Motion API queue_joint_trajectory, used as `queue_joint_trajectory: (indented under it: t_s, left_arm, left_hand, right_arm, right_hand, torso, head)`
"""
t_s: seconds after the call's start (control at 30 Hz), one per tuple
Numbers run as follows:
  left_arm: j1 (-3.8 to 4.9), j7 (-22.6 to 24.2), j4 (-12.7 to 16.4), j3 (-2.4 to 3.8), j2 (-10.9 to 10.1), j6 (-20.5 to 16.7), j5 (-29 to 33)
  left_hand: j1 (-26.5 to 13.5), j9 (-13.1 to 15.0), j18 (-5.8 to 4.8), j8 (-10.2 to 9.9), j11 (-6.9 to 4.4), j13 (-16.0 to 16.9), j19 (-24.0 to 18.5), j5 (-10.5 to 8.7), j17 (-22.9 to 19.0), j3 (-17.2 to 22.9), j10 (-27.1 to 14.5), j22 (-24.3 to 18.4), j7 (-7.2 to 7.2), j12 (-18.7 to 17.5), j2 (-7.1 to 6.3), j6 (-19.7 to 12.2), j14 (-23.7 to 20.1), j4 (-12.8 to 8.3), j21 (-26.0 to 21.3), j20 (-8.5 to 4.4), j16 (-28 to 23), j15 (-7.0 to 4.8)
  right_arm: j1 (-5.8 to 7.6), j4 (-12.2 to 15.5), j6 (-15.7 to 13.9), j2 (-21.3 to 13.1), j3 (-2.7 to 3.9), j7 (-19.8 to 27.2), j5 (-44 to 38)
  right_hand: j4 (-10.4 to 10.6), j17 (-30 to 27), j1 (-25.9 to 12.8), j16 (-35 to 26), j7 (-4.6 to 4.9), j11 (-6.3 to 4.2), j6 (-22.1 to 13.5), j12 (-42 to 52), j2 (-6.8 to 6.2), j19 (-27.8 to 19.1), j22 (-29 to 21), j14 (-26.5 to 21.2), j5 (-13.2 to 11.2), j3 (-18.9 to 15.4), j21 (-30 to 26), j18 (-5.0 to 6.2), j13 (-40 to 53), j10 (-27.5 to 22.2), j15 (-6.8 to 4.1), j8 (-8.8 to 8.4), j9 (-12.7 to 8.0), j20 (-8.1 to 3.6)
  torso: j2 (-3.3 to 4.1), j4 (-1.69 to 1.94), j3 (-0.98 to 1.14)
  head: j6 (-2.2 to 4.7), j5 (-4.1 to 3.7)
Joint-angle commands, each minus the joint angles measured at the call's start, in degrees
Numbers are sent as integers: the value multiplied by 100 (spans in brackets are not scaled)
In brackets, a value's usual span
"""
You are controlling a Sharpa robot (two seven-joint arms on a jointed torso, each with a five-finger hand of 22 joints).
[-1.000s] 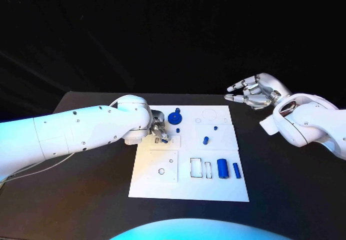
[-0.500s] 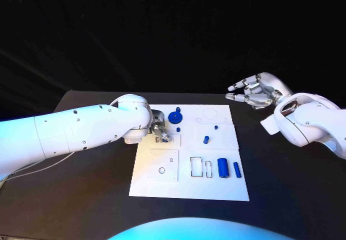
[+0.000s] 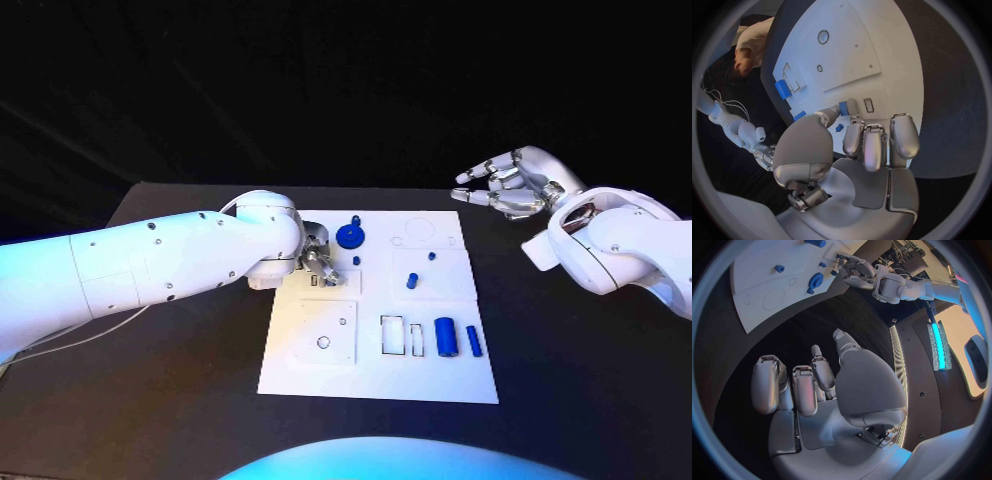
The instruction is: Assemble the parts on the task board
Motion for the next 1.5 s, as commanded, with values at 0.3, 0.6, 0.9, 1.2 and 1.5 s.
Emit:
queue_joint_trajectory:
  t_s: [0.3, 0.6, 0.9, 1.2, 1.5]
  left_arm:
    - [-11, -46, -105, -10, 16, 42, 6]
    - [-11, -49, -128, -9, 22, 36, 115]
    - [-11, -50, -135, -9, 23, 0, 246]
    - [-11, -49, -145, -7, 23, -204, 425]
    - [-10, -41, -136, -3, 12, -408, 775]
  left_hand:
    - [-36, -10, -115, -30, 3, 14, 48, 6, 625, -23, 51, 5, 19, 30, 148, 23, 384, 91, 29, 2, 16, -46]
    - [-64, -10, -117, -32, 6, 22, 52, 5, 624, -42, 54, 12, 23, 34, 191, 26, 384, 139, 31, 3, 15, -44]
    - [-103, -10, -118, -33, 9, 33, 54, 4, 625, -79, 59, 18, 27, 40, 213, 30, 384, 195, 33, 4, 15, -41]
    - [-48, -4, -115, -36, 5, 9, 46, 7, 625, -115, 43, 8, 19, 13, 319, 21, 384, 211, 27, 6, 14, -43]
    - [618, -11, -78, -129, 36, -288, -75, 9, 613, 241, -148, -182, 67, -262, 410, -200, 380, -349, -70, 16, 4, -25]
  right_arm:
    - [-2, 2, 36, -4, 2, -3, -63]
    - [-2, -2, 38, -3, 2, -5, -63]
    - [-2, -9, 44, 3, 2, -9, -65]
    - [-2, -18, 51, 9, 2, -15, -65]
    - [-3, -26, 71, 10, 1, -31, -67]
  right_hand:
    - [5, 658, -27, -41, -24, -8, -7, 4, 20, -33, 521, 393, 36, -54, -15, 67, -2, 15, -31, 28, 6, -8]
    - [8, 657, -30, -41, -25, -8, -6, 5, 19, -33, 522, 393, 37, -58, -16, 67, -2, 16, -32, 30, 7, -9]
    - [8, 657, -30, -41, -25, -8, -6, 5, 19, -33, 522, 393, 37, -58, -16, 67, -2, 16, -32, 30, 7, -9]
    - [8, 657, -30, -41, -25, -8, -6, 5, 19, -33, 522, 393, 37, -58, -16, 67, -2, 16, -32, 30, 7, -9]
    - [8, 657, -30, -41, -25, -8, -6, 5, 19, -33, 522, 393, 37, -58, -16, 67, -2, 16, -32, 30, 7, -9]
  torso:
    - [-1, 1, 0]
    - [2, 1, 1]
    - [2, 4, 3]
    - [-1, 0, 0]
    - [0, 5, 0]
  head:
    - [15, 1]
    - [21, -3]
    - [17, 0]
    - [15, -1]
    - [12, -11]
